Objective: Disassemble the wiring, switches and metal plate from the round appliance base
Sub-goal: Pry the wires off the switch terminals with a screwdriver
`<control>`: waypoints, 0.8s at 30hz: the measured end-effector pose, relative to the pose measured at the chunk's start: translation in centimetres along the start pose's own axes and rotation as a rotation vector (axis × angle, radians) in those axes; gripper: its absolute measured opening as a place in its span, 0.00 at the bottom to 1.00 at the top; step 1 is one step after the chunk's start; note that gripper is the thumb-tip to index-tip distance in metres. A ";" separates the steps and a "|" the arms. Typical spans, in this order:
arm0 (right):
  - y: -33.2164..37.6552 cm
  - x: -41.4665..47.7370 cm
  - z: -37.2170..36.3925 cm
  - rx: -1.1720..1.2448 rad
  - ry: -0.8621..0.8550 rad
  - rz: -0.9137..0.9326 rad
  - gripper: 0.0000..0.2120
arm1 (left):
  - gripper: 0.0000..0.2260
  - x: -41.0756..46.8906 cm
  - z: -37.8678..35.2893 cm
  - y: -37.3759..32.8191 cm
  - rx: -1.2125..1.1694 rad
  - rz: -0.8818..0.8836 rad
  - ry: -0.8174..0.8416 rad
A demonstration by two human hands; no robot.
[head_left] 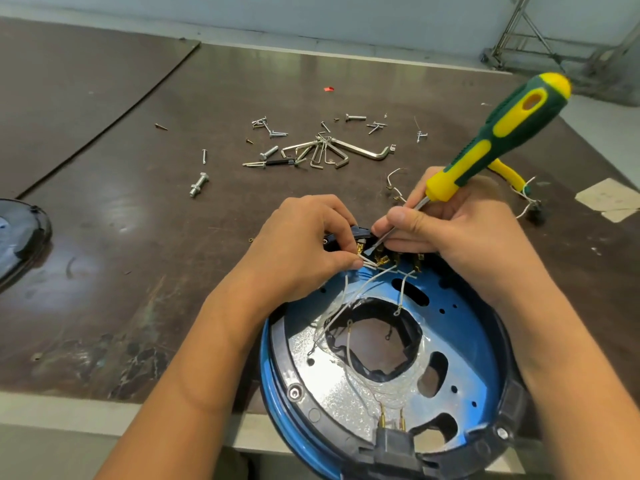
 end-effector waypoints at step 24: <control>-1.1 1.3 0.1 0.048 -0.072 0.144 0.26 | 0.05 0.2 -0.1 0.0 -0.024 -0.032 -0.001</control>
Point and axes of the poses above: each hand's wrist, its own x-axis towards the middle knuckle, its own z-axis out of the back of the hand, y = z × x, the point moved 1 cm from there along x, towards the middle knuckle, and after that the axes turned 2 degrees about -y, right-handed, at the moved point
